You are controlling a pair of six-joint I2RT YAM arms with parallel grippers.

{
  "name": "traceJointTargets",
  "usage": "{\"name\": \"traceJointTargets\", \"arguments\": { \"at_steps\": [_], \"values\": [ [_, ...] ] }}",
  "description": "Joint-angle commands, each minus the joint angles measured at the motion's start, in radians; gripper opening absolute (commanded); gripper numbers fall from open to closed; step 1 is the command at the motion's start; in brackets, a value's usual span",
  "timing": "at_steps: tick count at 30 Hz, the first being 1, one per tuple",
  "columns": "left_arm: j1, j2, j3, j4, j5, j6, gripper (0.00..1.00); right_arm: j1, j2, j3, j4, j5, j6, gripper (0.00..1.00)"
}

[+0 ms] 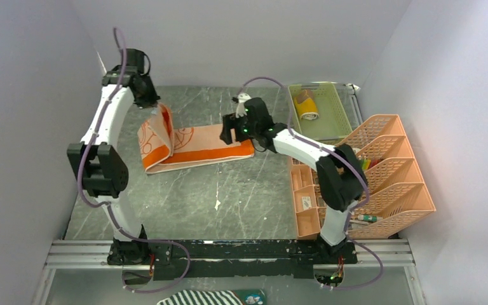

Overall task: Roll the towels
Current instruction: Fold the towel at the center of the board.

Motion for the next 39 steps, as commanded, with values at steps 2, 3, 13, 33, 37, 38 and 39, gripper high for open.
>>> {"name": "traceJointTargets", "arguments": {
  "at_steps": [2, 3, 13, 33, 37, 38, 39],
  "values": [
    [0.066, -0.091, -0.027, -0.062, -0.096, 0.097, 0.07, 0.068, 0.166, 0.174, 0.066, -0.040, 0.026, 0.72],
    [0.073, -0.098, -0.030, -0.070, -0.108, 0.119, 0.07, 0.078, 0.197, 0.204, 0.072, -0.051, 0.036, 0.72],
    [0.086, -0.123, -0.082, -0.057, -0.081, 0.164, 0.07, 0.151, 0.456, 0.425, 0.243, -0.231, 0.128, 0.70],
    [0.087, -0.126, -0.065, -0.080, -0.074, 0.200, 0.07, 0.225, 0.743, 0.694, 0.322, -0.320, 0.100, 0.63],
    [0.087, -0.131, -0.064, -0.084, -0.068, 0.200, 0.07, 0.227, 0.757, 0.698, 0.328, -0.307, 0.096, 0.62],
    [0.087, -0.133, -0.063, -0.085, -0.068, 0.200, 0.07, 0.227, 0.761, 0.702, 0.327, -0.304, 0.095, 0.62],
    [0.087, -0.134, -0.064, -0.086, -0.068, 0.200, 0.07, 0.227, 0.766, 0.706, 0.325, -0.305, 0.092, 0.62]
  ]
}}
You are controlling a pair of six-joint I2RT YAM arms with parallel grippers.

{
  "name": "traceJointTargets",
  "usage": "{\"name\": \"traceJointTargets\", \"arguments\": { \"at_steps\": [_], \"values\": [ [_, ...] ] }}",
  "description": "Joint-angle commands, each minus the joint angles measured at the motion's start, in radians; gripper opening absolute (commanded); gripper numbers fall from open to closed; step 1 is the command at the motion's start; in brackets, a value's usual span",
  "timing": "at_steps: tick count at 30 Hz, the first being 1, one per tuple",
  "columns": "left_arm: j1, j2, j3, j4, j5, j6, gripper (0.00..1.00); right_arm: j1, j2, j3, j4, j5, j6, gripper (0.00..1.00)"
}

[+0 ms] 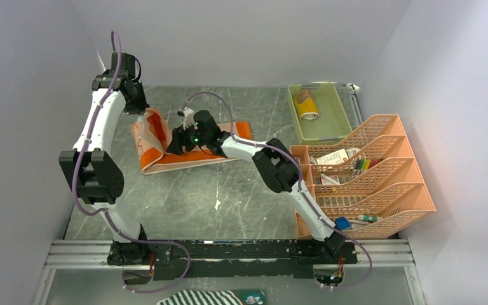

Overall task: Roll the towels
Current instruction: Fold the towel at the center of the board.

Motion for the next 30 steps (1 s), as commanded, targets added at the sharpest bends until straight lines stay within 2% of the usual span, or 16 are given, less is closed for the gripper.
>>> {"name": "traceJointTargets", "arguments": {
  "at_steps": [1, 8, 13, 16, 18, 19, 30],
  "values": [
    [0.004, -0.031, 0.016, -0.022, 0.013, 0.015, 0.07, 0.005, 0.031, 0.047, 0.018, 0.007, -0.014, 0.60],
    [0.004, -0.039, 0.014, -0.030, 0.012, 0.013, 0.07, 0.007, 0.066, 0.071, 0.042, -0.026, 0.021, 0.49],
    [0.004, -0.042, 0.014, -0.029, 0.022, 0.012, 0.07, 0.008, 0.076, 0.077, 0.045, -0.027, 0.028, 0.37],
    [0.004, -0.045, 0.013, -0.030, 0.023, 0.012, 0.07, 0.009, 0.081, 0.084, 0.042, -0.027, 0.033, 0.23],
    [0.004, -0.047, 0.015, -0.034, 0.020, 0.013, 0.07, 0.007, 0.085, 0.098, 0.026, -0.037, 0.039, 0.06],
    [0.004, -0.049, 0.018, -0.035, 0.019, 0.015, 0.07, 0.007, 0.083, 0.105, 0.014, -0.042, 0.041, 0.00],
    [0.004, -0.079, 0.034, -0.038, 0.032, 0.005, 0.07, 0.003, -0.100, 0.053, -0.068, -0.036, 0.000, 0.00]
  ]
}}
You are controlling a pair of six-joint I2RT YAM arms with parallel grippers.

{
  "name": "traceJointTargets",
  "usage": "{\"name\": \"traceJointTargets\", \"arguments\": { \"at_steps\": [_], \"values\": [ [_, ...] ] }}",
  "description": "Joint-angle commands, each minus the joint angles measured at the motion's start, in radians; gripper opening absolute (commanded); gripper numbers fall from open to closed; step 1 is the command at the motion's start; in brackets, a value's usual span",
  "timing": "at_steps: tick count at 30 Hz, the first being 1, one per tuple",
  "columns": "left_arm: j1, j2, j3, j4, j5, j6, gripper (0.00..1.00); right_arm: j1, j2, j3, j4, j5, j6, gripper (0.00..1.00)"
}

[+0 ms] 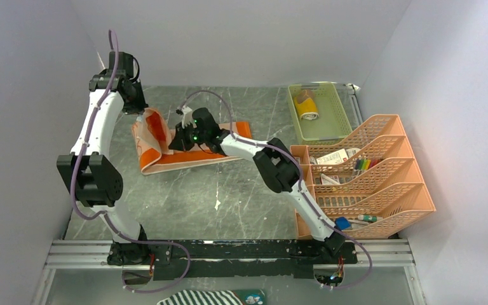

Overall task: Roll the towels
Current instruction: Fold the towel at the center of the board.

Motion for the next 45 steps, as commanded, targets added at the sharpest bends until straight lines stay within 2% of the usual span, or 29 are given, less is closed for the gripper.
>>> {"name": "traceJointTargets", "arguments": {
  "at_steps": [1, 10, 18, 24, 34, 45],
  "values": [
    [0.004, -0.057, 0.027, -0.010, 0.028, 0.002, 0.07, 0.002, -0.128, 0.017, -0.041, -0.002, -0.023, 0.00],
    [0.004, -0.088, -0.020, 0.022, 0.087, -0.027, 0.07, 0.001, -0.196, 0.064, -0.068, -0.031, 0.030, 0.00],
    [0.004, -0.106, 0.018, 0.015, 0.022, -0.017, 0.07, 0.003, -0.229, 0.123, -0.157, -0.069, 0.022, 0.00],
    [0.004, -0.119, 0.019, 0.039, 0.045, -0.033, 0.07, 0.003, -0.218, 0.192, -0.222, -0.123, 0.039, 0.00],
    [-0.006, -0.134, -0.025, 0.064, 0.057, -0.039, 0.07, 0.004, -0.231, 0.215, -0.209, -0.161, 0.069, 0.00],
    [-0.015, -0.120, 0.006, 0.077, -0.038, 0.021, 0.07, -0.001, -0.265, 0.224, -0.288, -0.199, 0.024, 0.00]
  ]
}}
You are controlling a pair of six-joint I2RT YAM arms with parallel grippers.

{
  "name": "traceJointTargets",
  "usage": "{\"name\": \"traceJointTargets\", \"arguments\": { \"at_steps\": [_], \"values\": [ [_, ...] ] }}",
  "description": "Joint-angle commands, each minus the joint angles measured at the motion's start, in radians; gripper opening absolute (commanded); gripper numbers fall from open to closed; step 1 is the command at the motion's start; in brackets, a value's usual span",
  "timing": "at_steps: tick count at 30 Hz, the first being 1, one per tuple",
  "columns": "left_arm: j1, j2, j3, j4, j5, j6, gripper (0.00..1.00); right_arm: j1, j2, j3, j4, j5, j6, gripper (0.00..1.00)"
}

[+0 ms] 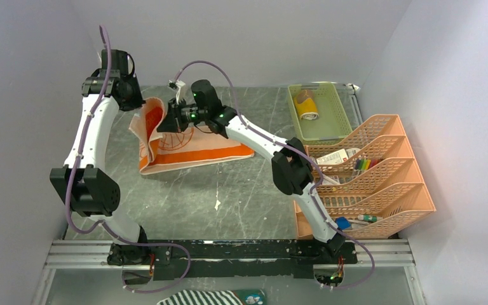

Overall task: Roll the towels
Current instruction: Fold the towel at the center of the board.

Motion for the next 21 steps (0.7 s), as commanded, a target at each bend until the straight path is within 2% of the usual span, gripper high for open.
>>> {"name": "traceJointTargets", "arguments": {
  "at_steps": [1, 13, 21],
  "values": [
    [-0.006, -0.017, 0.031, 0.033, -0.061, 0.035, 0.07, -0.001, -0.075, 0.036, -0.048, -0.033, -0.034, 0.00],
    [-0.025, -0.030, -0.006, 0.067, -0.027, 0.008, 0.07, -0.006, -0.085, 0.049, -0.002, -0.090, 0.016, 0.00],
    [-0.083, -0.044, -0.052, 0.082, 0.118, -0.091, 0.07, -0.009, -0.057, 0.055, -0.006, -0.087, 0.024, 0.00]
  ]
}}
